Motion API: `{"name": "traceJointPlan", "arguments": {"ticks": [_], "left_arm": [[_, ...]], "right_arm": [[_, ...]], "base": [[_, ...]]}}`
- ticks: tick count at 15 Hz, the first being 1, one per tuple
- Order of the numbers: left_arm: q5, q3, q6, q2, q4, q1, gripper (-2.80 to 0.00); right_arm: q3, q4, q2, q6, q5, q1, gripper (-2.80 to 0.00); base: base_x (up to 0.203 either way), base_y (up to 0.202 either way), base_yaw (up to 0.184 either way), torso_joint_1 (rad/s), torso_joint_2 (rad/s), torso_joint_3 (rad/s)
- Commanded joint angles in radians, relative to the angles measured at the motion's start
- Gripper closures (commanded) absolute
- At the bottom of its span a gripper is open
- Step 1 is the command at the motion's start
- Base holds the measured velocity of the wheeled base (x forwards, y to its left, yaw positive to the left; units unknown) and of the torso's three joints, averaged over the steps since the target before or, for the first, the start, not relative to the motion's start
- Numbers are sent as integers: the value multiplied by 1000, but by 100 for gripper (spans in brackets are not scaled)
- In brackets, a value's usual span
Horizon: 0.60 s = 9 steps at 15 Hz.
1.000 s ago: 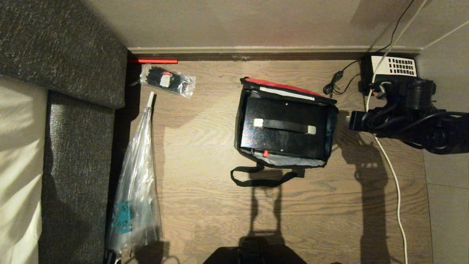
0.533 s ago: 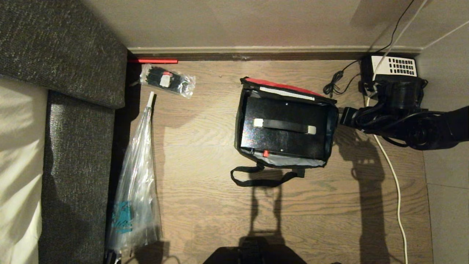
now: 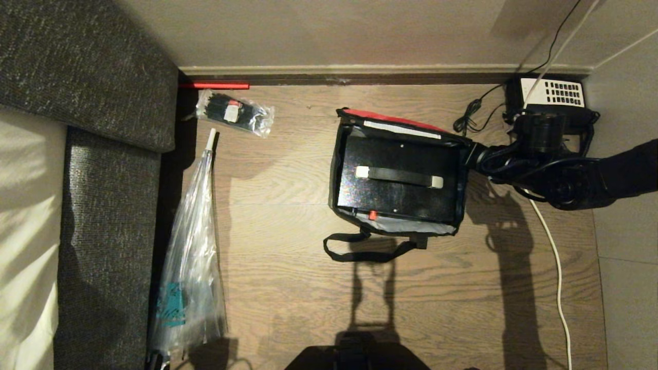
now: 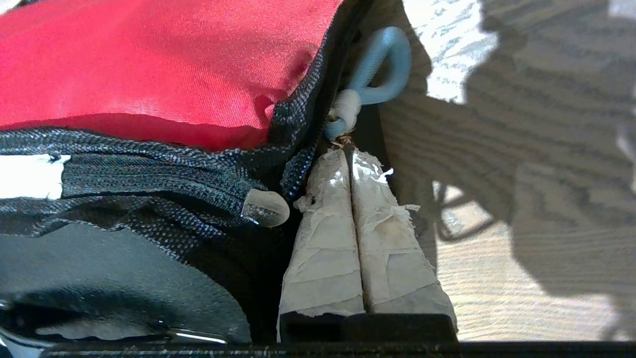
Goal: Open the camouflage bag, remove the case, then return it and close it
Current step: Close the top of the storage box
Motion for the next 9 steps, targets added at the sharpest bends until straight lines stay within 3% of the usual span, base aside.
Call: {"name": "traceJointPlan", "arguments": {"ticks": [1,9], "left_arm": [[0,2,1,1,-1,0,0],[0,2,1,1,-1,0,0]], "right_arm": [[0,-4,3,42,6,32,0],[13,-59,-2,65,10,75,0]], "base": [[0,0,0,0,0,0],[0,0,0,0,0,0]]}}
